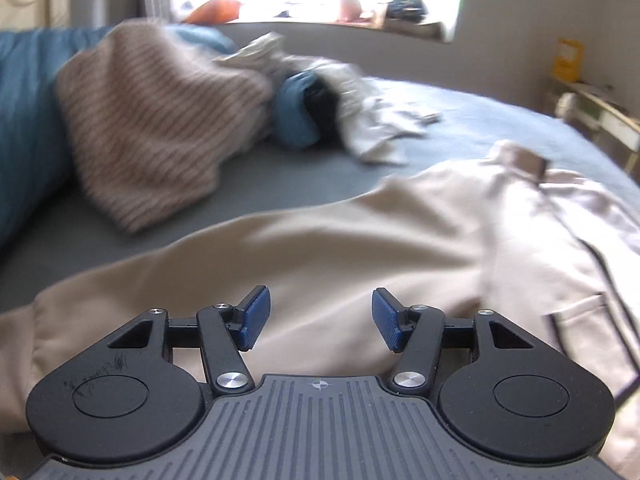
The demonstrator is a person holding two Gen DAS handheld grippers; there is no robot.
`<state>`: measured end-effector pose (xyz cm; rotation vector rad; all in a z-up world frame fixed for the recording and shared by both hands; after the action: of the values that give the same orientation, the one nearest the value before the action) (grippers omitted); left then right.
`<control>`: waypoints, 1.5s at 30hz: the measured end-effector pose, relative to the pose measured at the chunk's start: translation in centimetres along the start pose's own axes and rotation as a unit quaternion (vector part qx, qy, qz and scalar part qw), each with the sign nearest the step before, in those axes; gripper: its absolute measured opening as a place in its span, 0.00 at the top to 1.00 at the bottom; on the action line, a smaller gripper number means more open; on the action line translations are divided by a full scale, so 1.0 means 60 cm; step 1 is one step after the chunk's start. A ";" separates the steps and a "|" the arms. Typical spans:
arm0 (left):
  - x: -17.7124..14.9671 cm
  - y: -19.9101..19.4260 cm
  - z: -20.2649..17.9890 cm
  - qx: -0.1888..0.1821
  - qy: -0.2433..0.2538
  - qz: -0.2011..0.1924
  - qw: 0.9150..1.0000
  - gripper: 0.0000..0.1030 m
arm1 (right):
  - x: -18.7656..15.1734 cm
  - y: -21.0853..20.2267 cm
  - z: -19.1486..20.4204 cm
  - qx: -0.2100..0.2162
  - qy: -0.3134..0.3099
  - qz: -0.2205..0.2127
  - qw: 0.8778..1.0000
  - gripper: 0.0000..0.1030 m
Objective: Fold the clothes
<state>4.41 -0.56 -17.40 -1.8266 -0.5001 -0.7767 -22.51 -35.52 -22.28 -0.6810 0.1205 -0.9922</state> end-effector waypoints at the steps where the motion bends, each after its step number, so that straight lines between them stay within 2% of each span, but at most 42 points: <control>1: 0.001 0.001 -0.023 -0.013 0.012 0.005 1.000 0.44 | -0.001 -0.004 -0.005 0.001 0.003 -0.004 1.000 0.63; 5: -0.007 0.007 -0.131 -0.070 0.049 0.025 0.996 0.42 | 0.009 -0.027 -0.013 -0.003 -0.010 -0.026 1.000 0.62; 10: -0.038 0.051 -0.244 -0.121 0.074 0.057 0.988 0.41 | 0.031 -0.074 -0.039 -0.033 -0.022 -0.054 0.998 0.61; 14: -0.075 0.074 -0.307 -0.149 0.074 0.085 0.982 0.41 | 0.063 -0.133 -0.073 -0.086 -0.036 -0.091 0.991 0.60; 16: -0.093 0.081 -0.332 -0.161 0.072 0.096 0.980 0.41 | 0.087 -0.174 -0.096 -0.121 -0.041 -0.125 0.984 0.54; 18: -0.110 0.087 -0.354 -0.171 0.071 0.104 0.977 0.41 | 0.112 -0.222 -0.128 -0.164 -0.035 -0.165 0.972 0.53; 20: -0.127 0.092 -0.369 -0.175 0.077 0.107 0.976 0.41 | 0.136 -0.264 -0.160 -0.217 -0.038 -0.193 0.956 0.53; 23: -0.148 0.097 -0.385 -0.171 0.105 0.098 0.975 0.38 | 0.170 -0.314 -0.199 -0.316 -0.064 -0.213 0.922 0.53; 25: -0.156 0.101 -0.389 -0.165 0.120 0.090 0.975 0.36 | 0.194 -0.327 -0.210 -0.374 -0.108 -0.206 0.898 0.53; 28: -0.159 0.103 -0.390 -0.160 0.120 0.085 0.976 0.32 | 0.224 -0.320 -0.210 -0.438 -0.188 -0.178 0.861 0.53; 30: -0.161 0.103 -0.393 -0.157 0.125 0.084 0.976 0.31 | 0.239 -0.310 -0.210 -0.478 -0.236 -0.162 0.830 0.53; 35: -0.162 0.105 -0.394 -0.154 0.126 0.083 0.976 0.30 | 0.280 -0.258 -0.202 -0.528 -0.336 -0.117 0.771 0.53; 38: -0.163 0.105 -0.394 -0.152 0.124 0.084 0.977 0.30 | 0.295 -0.226 -0.210 -0.547 -0.376 -0.086 0.743 0.53; 42: -0.163 0.105 -0.395 -0.151 0.126 0.084 0.977 0.30 | 0.305 -0.204 -0.207 -0.563 -0.404 -0.072 0.717 0.55; 45: -0.162 0.105 -0.396 -0.151 0.124 0.084 0.977 0.29 | 0.312 -0.197 -0.219 -0.574 -0.408 -0.054 0.708 0.61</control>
<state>-4.86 -24.76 -22.59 -1.9818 -0.0650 -0.9884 -25.84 -61.06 -21.91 -2.2597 -0.1141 -0.5377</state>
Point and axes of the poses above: each gripper's, at about its wrist camera, not at the fingertips, and y roughly the way its jaws point, z to its left, x to its top, the point moved 9 cm from there along y, roughly the way its jaws point, and after that the axes turned 14 degrees about -y, right-handed, at the moved point
